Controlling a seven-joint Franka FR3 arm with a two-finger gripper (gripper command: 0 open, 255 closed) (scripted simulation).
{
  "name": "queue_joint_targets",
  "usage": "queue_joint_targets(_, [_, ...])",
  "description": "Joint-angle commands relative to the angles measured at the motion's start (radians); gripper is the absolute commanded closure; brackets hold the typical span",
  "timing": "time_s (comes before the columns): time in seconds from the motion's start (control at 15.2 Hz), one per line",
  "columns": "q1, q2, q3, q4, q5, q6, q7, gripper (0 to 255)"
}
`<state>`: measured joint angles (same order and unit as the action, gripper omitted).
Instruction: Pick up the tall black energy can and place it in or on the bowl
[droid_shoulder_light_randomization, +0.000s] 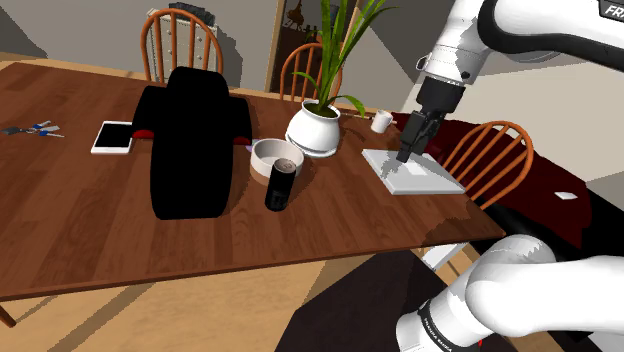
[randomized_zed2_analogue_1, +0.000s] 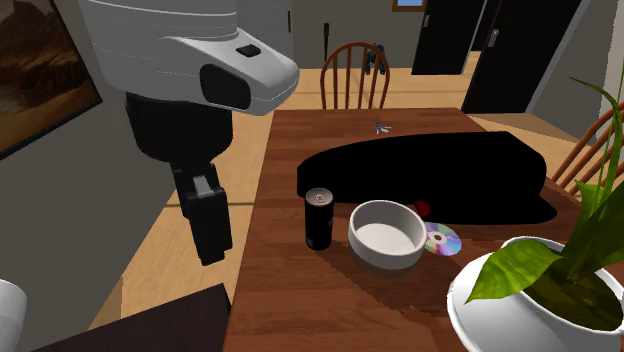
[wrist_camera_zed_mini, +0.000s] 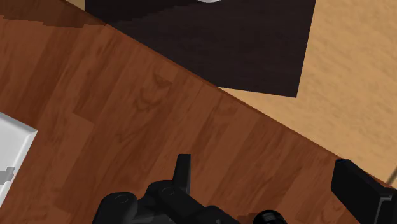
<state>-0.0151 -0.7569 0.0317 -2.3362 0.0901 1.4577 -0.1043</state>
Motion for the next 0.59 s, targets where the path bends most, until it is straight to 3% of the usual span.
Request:
queue_joint_targets(0.0, [0.000, 0.000, 0.000, 0.000, 0.000, 0.000, 0.000, 0])
queue_joint_targets(0.53, [0.017, 0.251, 0.126, 0.066, 0.028, 0.186, 0.131, 0])
